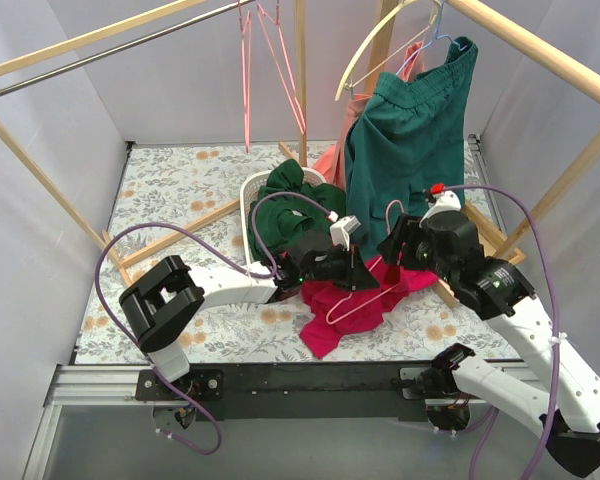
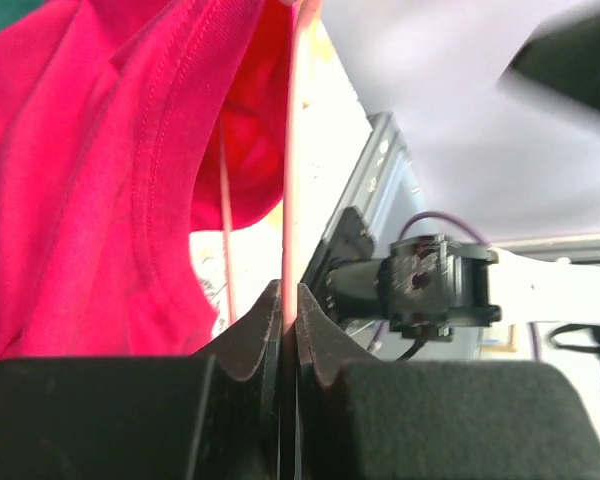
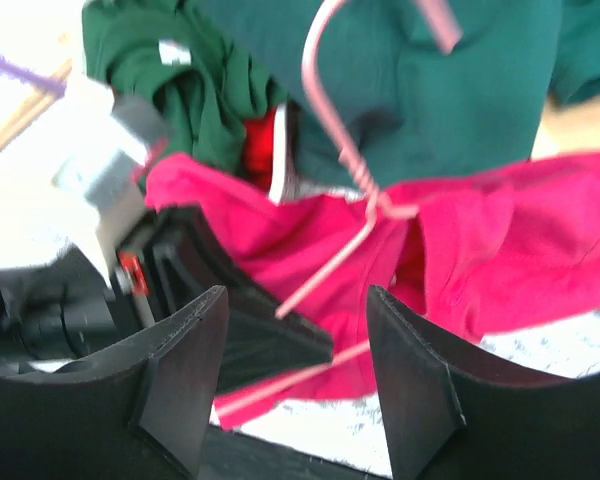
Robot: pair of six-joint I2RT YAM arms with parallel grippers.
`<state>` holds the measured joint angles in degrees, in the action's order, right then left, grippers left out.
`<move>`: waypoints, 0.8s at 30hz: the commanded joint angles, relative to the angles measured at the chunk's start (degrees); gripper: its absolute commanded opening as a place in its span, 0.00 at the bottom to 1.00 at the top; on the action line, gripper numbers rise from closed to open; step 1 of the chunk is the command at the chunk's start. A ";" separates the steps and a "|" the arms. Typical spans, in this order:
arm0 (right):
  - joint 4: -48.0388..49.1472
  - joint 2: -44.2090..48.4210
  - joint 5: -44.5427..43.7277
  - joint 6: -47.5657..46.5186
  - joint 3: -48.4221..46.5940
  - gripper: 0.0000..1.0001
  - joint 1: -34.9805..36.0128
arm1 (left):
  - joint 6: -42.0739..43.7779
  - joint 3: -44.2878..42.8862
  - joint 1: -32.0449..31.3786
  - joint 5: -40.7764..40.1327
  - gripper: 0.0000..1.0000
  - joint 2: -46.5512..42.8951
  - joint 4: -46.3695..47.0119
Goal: Place the t-shirt on the hanger
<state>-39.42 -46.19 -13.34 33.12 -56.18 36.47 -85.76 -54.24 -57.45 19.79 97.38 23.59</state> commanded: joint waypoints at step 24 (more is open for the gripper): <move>16.04 -9.97 20.82 -12.38 3.70 0.59 -18.36 | 15.70 -16.95 -3.10 -1.86 0.00 1.05 -30.45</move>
<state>-27.27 -55.96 7.90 21.78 -54.89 18.22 -73.19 -67.96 -59.24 18.59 98.15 -3.01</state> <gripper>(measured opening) 0.600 0.036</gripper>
